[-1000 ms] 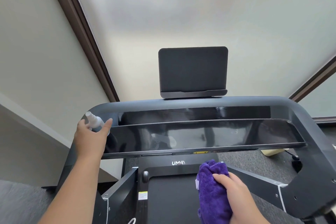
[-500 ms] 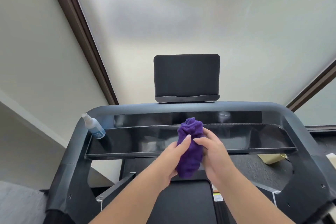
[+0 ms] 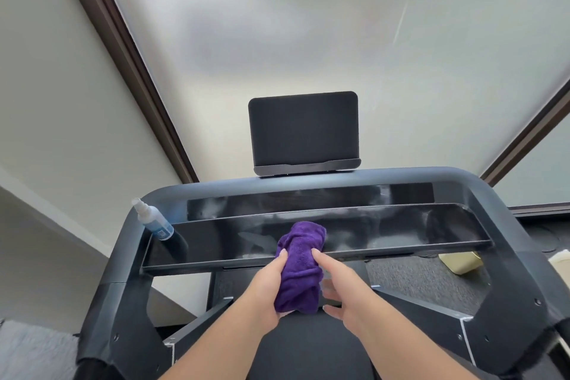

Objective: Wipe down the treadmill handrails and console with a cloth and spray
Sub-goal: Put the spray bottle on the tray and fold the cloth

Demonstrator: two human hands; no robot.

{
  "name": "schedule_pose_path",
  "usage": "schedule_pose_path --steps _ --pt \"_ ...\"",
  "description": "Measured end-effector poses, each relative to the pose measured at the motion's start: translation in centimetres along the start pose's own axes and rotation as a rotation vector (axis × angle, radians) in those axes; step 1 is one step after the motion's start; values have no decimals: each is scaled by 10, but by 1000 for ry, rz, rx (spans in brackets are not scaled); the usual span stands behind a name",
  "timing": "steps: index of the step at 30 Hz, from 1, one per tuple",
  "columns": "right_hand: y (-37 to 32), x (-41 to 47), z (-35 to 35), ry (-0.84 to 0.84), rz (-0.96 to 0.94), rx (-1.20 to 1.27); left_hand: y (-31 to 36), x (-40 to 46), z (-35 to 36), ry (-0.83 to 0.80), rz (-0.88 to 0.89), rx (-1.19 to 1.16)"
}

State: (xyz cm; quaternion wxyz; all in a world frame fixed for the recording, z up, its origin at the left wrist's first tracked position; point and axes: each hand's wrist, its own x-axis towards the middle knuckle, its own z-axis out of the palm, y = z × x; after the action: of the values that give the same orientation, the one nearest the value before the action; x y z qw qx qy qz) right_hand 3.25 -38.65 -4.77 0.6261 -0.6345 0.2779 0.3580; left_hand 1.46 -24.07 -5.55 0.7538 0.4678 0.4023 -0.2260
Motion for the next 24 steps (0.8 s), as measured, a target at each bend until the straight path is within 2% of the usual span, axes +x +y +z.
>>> schedule_pose_path --steps 3,5,11,15,19,24 --pt "1 -5 -3 -147 6 163 -5 -4 0 -49 -27 -24" --pt "1 -8 -4 -181 -47 200 -5 -6 0 -57 -27 15" --pt "6 -6 -7 -41 -201 209 -7 -6 0 -6 60 89" --pt "2 -6 -10 1 -266 207 -5 -3 -6 31 162 45" --pt "-7 -6 -21 6 -330 229 10 -12 -11 -57 196 -108" --pt "-37 -15 -25 -117 -431 341 40 -25 -9 -208 208 -184"
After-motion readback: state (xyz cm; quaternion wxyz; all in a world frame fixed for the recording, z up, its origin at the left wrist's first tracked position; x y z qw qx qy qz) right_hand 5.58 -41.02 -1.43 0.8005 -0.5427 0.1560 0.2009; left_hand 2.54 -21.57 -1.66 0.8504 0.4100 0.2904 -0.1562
